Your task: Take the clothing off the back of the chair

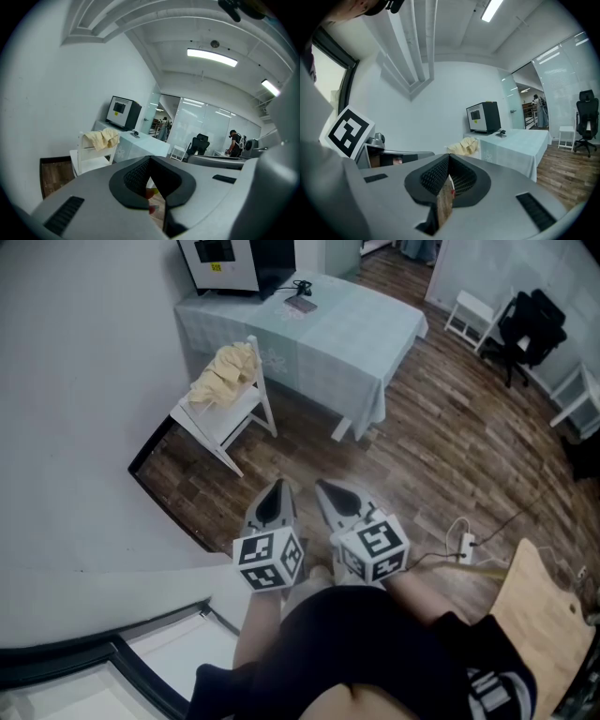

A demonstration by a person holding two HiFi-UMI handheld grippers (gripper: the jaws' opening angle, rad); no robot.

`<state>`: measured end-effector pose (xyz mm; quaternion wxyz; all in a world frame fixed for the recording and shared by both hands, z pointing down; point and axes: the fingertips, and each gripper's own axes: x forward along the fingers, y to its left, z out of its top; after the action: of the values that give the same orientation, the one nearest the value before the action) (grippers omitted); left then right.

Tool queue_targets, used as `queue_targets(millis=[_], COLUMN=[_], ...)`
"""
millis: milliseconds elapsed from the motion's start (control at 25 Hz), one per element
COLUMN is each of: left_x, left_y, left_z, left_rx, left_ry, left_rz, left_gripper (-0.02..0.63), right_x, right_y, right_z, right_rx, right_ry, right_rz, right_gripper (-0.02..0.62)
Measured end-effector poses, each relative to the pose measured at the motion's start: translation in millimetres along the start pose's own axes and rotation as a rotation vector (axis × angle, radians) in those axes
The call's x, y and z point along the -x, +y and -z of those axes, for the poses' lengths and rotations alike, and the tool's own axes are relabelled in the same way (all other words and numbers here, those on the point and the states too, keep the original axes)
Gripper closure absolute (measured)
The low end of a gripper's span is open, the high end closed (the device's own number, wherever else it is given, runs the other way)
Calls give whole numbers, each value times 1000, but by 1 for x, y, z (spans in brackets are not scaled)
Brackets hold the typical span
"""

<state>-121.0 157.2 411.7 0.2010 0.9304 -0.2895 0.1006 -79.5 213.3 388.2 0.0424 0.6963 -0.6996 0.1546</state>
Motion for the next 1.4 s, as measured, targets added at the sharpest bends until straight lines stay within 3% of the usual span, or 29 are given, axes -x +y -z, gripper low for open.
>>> queue_targets(millis=[400,1400], left_x=[-30,-127], left_y=[20,110], left_z=[-14,-79], left_rx=[3,122], left_ry=[-8,-86], left_rz=[-54,-305], left_gripper=[609,609], right_x=[-42,-189], right_y=[-14,-69], right_z=[-14,-74], right_rx=[-3,72], right_ry=[-5,31], right_rz=[-72,-287], right_gripper=[583,583])
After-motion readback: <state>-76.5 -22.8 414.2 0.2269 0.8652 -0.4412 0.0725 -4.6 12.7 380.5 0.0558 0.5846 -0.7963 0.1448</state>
